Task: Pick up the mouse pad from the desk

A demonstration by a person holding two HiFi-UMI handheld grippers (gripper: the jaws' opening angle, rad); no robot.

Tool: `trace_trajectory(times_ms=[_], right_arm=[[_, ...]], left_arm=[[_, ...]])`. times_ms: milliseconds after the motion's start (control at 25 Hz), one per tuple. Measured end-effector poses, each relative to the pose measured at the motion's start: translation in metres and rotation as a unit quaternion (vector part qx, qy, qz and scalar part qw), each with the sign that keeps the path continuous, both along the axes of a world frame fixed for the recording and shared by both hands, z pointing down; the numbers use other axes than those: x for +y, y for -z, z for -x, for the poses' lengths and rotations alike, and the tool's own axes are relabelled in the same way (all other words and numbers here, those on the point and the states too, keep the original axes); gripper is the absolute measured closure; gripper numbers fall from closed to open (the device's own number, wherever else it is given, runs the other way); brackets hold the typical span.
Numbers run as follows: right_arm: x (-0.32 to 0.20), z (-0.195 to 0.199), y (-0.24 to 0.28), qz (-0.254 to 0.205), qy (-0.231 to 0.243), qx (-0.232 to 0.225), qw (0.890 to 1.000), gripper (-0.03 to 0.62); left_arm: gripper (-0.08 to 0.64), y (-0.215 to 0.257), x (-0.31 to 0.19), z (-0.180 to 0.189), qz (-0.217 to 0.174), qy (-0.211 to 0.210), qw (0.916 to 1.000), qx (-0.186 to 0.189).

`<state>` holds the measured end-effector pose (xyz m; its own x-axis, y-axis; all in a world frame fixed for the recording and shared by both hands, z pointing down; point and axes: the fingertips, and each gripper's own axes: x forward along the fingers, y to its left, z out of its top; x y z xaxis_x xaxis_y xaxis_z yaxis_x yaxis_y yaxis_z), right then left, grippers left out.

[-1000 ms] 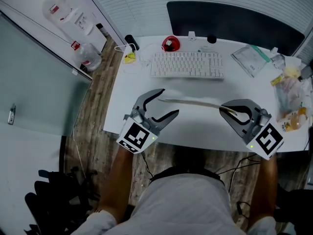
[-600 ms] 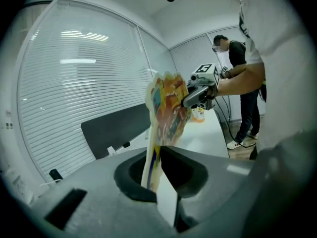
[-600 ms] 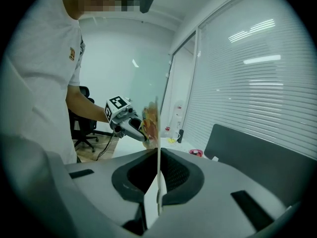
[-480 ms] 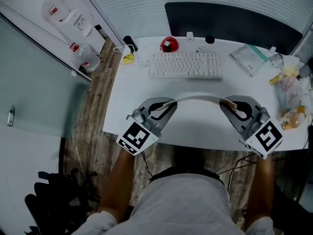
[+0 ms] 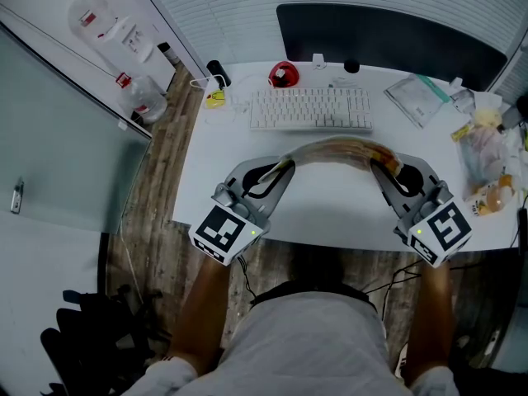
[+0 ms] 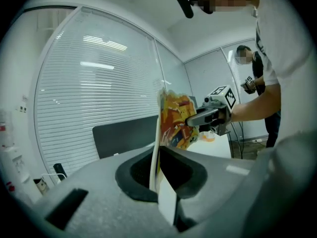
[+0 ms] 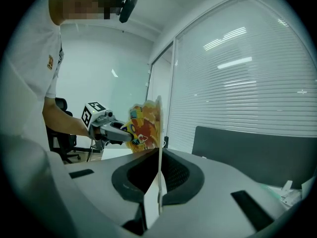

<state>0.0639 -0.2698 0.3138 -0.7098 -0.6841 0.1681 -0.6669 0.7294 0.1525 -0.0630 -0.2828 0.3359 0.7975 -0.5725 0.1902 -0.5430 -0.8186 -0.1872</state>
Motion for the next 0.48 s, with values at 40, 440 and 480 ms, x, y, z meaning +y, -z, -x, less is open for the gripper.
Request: trace_trajectory(times_ms=[40, 440, 480], right_arm=[[0.000, 0.000, 0.000, 0.000, -0.004, -0.003, 1.000, 0.574], [-0.003, 0.001, 0.017, -0.008, -0.039, -0.057, 0.998, 0.574], [-0.003, 0.002, 0.018, -0.010, -0.042, -0.061, 0.997, 0.574]], left_arm=[[0.537, 0.003, 0.000, 0.001, 0.001, 0.004, 1.0000, 0.006], [0.537, 0.037, 0.004, 0.005, -0.006, 0.003, 0.9980, 0.063], [0.537, 0.040, 0.004, 0.005, -0.007, 0.004, 0.9979, 0.064]])
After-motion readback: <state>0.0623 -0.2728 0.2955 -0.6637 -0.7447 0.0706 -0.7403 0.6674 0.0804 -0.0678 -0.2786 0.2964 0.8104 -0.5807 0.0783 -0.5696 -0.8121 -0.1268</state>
